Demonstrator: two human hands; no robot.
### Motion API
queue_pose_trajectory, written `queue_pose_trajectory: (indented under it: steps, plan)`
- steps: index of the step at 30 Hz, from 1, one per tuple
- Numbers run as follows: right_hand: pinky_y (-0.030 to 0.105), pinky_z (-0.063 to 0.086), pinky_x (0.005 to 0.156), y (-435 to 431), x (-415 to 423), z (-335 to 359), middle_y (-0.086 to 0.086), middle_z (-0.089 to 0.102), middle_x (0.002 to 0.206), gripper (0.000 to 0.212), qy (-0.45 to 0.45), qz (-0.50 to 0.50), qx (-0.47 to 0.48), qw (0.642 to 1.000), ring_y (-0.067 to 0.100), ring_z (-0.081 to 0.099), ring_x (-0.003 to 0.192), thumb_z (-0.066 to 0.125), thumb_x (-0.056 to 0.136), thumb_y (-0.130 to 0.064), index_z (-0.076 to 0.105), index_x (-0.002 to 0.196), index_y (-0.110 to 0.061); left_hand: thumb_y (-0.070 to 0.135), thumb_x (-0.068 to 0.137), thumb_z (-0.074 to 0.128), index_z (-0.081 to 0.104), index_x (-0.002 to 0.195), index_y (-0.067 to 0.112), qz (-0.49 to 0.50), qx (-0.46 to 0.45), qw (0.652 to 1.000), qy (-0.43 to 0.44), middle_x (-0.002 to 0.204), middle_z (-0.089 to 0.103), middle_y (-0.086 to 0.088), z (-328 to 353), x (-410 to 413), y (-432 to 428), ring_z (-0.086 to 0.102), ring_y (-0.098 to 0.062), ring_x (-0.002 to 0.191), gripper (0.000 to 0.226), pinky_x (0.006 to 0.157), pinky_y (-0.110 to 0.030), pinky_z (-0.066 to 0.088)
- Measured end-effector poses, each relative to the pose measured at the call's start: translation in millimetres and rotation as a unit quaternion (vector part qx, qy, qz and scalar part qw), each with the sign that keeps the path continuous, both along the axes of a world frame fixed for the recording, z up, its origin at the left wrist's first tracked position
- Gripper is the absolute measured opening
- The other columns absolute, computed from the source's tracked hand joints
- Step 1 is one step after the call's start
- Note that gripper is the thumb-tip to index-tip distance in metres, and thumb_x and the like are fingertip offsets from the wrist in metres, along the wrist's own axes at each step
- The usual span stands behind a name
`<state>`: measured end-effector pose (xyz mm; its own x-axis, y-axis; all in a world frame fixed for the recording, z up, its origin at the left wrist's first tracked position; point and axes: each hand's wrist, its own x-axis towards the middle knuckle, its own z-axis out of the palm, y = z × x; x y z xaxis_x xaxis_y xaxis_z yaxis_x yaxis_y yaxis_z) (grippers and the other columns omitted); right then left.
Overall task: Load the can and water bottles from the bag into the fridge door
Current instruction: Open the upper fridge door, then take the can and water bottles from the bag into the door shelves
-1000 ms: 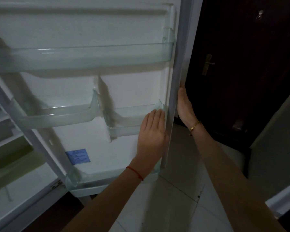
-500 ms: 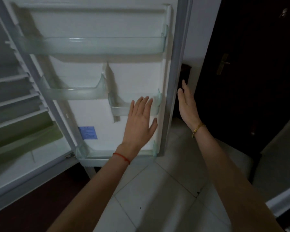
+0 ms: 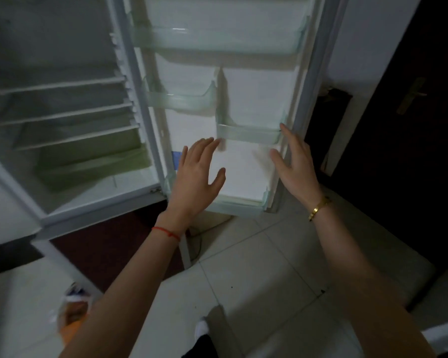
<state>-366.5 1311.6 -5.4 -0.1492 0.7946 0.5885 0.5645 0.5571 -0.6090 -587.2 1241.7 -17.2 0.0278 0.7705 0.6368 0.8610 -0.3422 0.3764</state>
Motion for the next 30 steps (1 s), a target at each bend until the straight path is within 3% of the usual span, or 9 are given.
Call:
queue_pose_trajectory:
  steps: [3,8,11,15,20,30]
  plan:
    - [0.027,0.024,0.115,-15.9,-20.7,-6.2,0.002,0.044,0.145,0.057,-0.019,0.031,-0.001,0.999,0.019,0.036,0.136,0.053,0.093,-0.028,0.035,0.146,-0.016,0.024,0.091,0.058,0.041,0.145,0.012,0.02,-0.005,1.0,-0.005,0.147,0.046,-0.006,-3.6,-20.7,-27.6,0.037,-0.023,0.14,0.058,0.114,-0.05,0.03]
    - [0.018,0.021,0.108,-39.5,-63.4,-11.2,-0.002,0.043,0.146,0.056,-0.074,0.103,-0.015,0.992,0.015,0.033,0.133,0.056,0.094,-0.024,0.036,0.146,-0.021,0.025,0.09,0.06,0.045,0.142,0.013,0.073,-0.012,0.997,0.023,0.144,0.05,-0.003,-9.7,-61.3,-71.9,0.043,-0.021,0.134,0.055,0.113,-0.045,0.032]
    - [0.021,0.023,0.108,-48.9,-91.5,-13.2,-0.005,0.043,0.145,0.056,-0.109,0.158,-0.011,0.981,0.01,0.033,0.13,0.055,0.094,-0.028,0.036,0.146,-0.024,0.028,0.091,0.059,0.044,0.143,0.015,0.113,-0.031,0.993,0.025,0.143,0.05,-0.003,-12.2,-89.1,-98.3,0.043,-0.022,0.134,0.055,0.113,-0.048,0.031]
    - [0.029,0.028,0.111,-59.5,-139.1,-19.4,-0.005,0.047,0.141,0.056,-0.163,0.225,-0.015,0.961,0.018,0.038,0.132,0.049,0.092,-0.04,0.036,0.145,-0.026,0.031,0.092,0.057,0.042,0.144,0.018,0.158,-0.054,0.986,0.024,0.144,0.05,-0.001,-17.8,-132.2,-131.0,0.041,-0.02,0.136,0.055,0.113,-0.047,0.033]
    - [0.035,0.028,0.112,-85.4,-209.9,-20.7,-0.004,0.047,0.14,0.055,-0.175,0.29,-0.03,0.941,0.015,0.034,0.132,0.054,0.094,-0.032,0.036,0.146,-0.025,0.034,0.093,0.056,0.041,0.145,0.02,0.221,-0.089,0.971,0.011,0.146,0.047,0.0,-26.5,-189.5,-173.3,0.039,-0.02,0.139,0.056,0.116,-0.046,0.029]
    - [0.039,0.025,0.117,-127.1,-372.8,-35.9,-0.005,0.041,0.147,0.06,-0.207,0.37,-0.036,0.905,0.016,0.029,0.139,0.057,0.093,-0.036,0.033,0.147,-0.025,0.035,0.09,0.057,0.041,0.144,0.021,0.313,-0.123,0.942,-0.001,0.146,0.047,0.0,-40.1,-319.0,-246.7,0.039,-0.021,0.139,0.058,0.117,-0.047,0.029]
